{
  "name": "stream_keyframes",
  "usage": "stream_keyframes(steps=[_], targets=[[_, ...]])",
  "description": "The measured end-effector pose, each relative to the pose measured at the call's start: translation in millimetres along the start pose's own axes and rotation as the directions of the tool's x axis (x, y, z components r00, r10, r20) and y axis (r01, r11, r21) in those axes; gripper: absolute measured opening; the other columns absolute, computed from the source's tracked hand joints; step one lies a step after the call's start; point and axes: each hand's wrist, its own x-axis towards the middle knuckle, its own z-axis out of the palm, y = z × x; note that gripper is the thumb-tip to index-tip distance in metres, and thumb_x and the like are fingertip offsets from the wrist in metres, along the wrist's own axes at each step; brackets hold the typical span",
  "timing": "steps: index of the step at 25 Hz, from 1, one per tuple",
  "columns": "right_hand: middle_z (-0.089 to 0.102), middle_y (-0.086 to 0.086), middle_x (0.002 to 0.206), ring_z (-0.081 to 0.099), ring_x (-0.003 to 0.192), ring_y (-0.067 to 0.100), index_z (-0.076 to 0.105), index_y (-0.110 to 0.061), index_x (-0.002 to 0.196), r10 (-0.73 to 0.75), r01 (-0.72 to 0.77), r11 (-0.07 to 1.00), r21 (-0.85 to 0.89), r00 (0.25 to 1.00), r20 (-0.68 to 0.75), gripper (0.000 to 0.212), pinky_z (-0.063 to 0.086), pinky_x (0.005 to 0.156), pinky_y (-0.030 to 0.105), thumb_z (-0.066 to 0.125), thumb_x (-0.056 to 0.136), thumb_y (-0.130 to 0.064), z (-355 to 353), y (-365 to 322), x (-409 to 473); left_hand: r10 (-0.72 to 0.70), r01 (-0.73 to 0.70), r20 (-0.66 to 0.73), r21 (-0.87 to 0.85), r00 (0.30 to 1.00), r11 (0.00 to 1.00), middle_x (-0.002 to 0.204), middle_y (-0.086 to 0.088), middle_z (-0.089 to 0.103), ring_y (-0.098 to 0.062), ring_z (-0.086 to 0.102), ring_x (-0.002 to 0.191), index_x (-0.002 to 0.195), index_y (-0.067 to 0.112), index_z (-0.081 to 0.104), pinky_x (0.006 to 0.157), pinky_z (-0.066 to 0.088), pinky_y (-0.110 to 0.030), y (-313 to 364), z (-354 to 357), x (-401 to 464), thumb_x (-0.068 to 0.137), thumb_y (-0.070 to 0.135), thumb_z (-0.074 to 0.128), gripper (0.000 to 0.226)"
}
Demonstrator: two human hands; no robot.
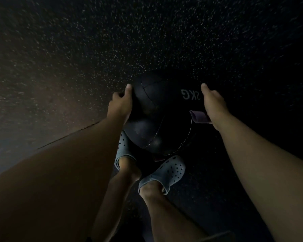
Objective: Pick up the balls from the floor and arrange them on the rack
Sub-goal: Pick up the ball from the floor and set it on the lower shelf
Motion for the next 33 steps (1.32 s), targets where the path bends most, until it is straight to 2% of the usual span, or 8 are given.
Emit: stream_keyframes(steps=[4, 7, 13, 20, 23, 27, 29, 33], targets=[[0.044, 0.004, 0.164, 0.046, 0.146, 0.031, 0.042, -0.025, 0.159, 0.144, -0.174, 0.944, 0.279, 0.982, 0.126, 0.086, 0.033, 0.117, 0.053, 0.049, 0.091, -0.077, 19, 18, 11, -0.228, 0.259, 0.122, -0.458, 0.966, 0.851, 0.158, -0.011, 0.055, -0.036, 0.054, 0.143, 0.157, 0.022, 0.049, 0.121, 0.041, -0.053, -15, 15, 22, 0.083, 0.082, 0.056, 0.096], [0.043, 0.001, 0.165, 0.047, 0.146, 0.028, 0.041, -0.030, 0.160, 0.141, -0.182, 0.906, 0.382, 0.981, 0.135, 0.086, 0.037, 0.113, 0.049, 0.051, 0.089, -0.078, 14, 23, 4, -0.225, 0.265, 0.140, -0.491, 0.964, 0.830, 0.149, -0.011, 0.062, -0.036, 0.062, 0.133, 0.153, 0.025, 0.054, 0.115, 0.048, -0.054, -8, 19, 16, 0.068, 0.081, 0.064, 0.102], [0.052, 0.000, 0.157, 0.054, 0.139, 0.026, 0.047, -0.032, 0.155, 0.101, -0.123, 0.826, 0.550, 0.992, 0.069, 0.078, 0.040, 0.095, 0.040, 0.052, 0.091, -0.075, -80, -8, -58, -0.078, 0.129, 0.131, -0.437, 0.988, 0.890, 0.145, -0.011, 0.065, -0.037, 0.063, 0.129, 0.148, 0.027, 0.060, 0.114, 0.048, -0.054, 92, 4, -55, 0.050, 0.081, 0.068, 0.112], [0.065, 0.006, 0.144, 0.064, 0.127, 0.032, 0.057, -0.027, 0.149, -0.102, 0.227, 0.560, 0.797, 0.973, -0.205, 0.078, 0.050, 0.112, 0.053, 0.054, 0.085, -0.071, -328, -98, -212, 0.369, -0.251, 0.233, -0.416, 0.900, 0.874, 0.135, -0.007, 0.072, -0.035, 0.069, 0.122, 0.136, 0.030, 0.067, 0.109, 0.052, -0.055, 331, -5, -283, 0.058, 0.080, 0.066, 0.093], [0.061, 0.011, 0.150, 0.061, 0.133, 0.036, 0.056, -0.024, 0.150, -0.197, 0.449, 0.331, 0.830, 0.893, -0.405, 0.071, 0.048, 0.114, 0.056, 0.052, 0.093, -0.066, -458, -119, -307, 0.599, -0.481, 0.230, -0.411, 0.767, 0.774, 0.135, -0.009, 0.071, -0.037, 0.066, 0.123, 0.134, 0.029, 0.068, 0.110, 0.051, -0.057, 436, -8, -439, 0.058, 0.080, 0.060, 0.092], [0.067, 0.001, 0.147, 0.063, 0.137, 0.025, 0.063, -0.031, 0.140, -0.120, 0.733, 0.185, 0.654, 0.678, -0.725, 0.082, 0.045, 0.118, 0.053, 0.052, 0.079, -0.084, -590, -109, -454, 0.811, -0.682, 0.227, -0.446, 0.540, 0.579, 0.137, -0.010, 0.068, -0.041, 0.058, 0.131, 0.137, 0.032, 0.062, 0.113, 0.046, -0.060, 514, -9, -648, 0.056, 0.084, 0.051, 0.097], [0.079, -0.009, 0.124, 0.073, 0.118, 0.015, 0.075, -0.039, 0.118, 0.008, 0.852, 0.055, 0.521, 0.522, -0.853, 0.055, 0.050, 0.113, 0.049, 0.060, 0.080, -0.076, -636, -90, -519, 0.881, -0.716, 0.255, -0.513, 0.399, 0.472, 0.135, -0.010, 0.069, -0.040, 0.057, 0.133, 0.134, 0.031, 0.064, 0.114, 0.046, -0.059, 525, -8, -733, 0.058, 0.083, 0.053, 0.093], [0.077, 0.010, 0.126, 0.072, 0.119, 0.033, 0.070, -0.018, 0.128, 0.142, 0.951, -0.074, 0.301, 0.308, -0.941, 0.084, 0.057, 0.106, 0.055, 0.066, 0.072, -0.081, -698, -30, -642, 0.926, -0.698, 0.361, -0.635, 0.110, 0.331, 0.138, -0.009, 0.070, -0.037, 0.060, 0.134, 0.129, 0.032, 0.070, 0.118, 0.044, -0.056, 517, -4, -882, 0.061, 0.079, 0.058, 0.084]])
